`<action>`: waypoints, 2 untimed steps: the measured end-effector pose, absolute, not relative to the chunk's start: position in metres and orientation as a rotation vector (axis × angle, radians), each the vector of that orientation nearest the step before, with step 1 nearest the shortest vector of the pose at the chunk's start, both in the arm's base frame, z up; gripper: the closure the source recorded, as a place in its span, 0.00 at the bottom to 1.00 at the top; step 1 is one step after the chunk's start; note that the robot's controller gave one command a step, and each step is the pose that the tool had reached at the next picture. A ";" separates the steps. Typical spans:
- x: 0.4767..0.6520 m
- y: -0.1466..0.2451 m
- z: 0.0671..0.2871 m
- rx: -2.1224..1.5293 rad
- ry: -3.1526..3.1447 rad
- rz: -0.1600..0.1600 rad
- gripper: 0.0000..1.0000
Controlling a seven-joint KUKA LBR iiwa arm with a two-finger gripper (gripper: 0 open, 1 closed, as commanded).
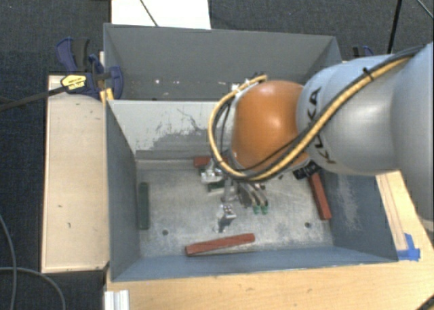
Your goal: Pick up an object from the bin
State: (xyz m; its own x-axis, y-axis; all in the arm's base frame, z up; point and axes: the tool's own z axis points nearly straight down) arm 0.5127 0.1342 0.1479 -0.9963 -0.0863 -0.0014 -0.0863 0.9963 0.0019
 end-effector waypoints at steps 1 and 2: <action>0.490 0.096 0.114 -0.321 3.119 0.002 0.00; 0.484 0.118 0.074 -0.539 3.078 0.005 1.00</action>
Offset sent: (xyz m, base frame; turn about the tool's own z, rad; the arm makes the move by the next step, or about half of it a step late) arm -0.0334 -0.0172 -0.0779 -0.2642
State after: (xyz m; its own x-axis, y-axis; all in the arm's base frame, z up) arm 0.4838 0.1184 0.0740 -0.9404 -0.3397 -0.0167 -0.3397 0.9405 0.0000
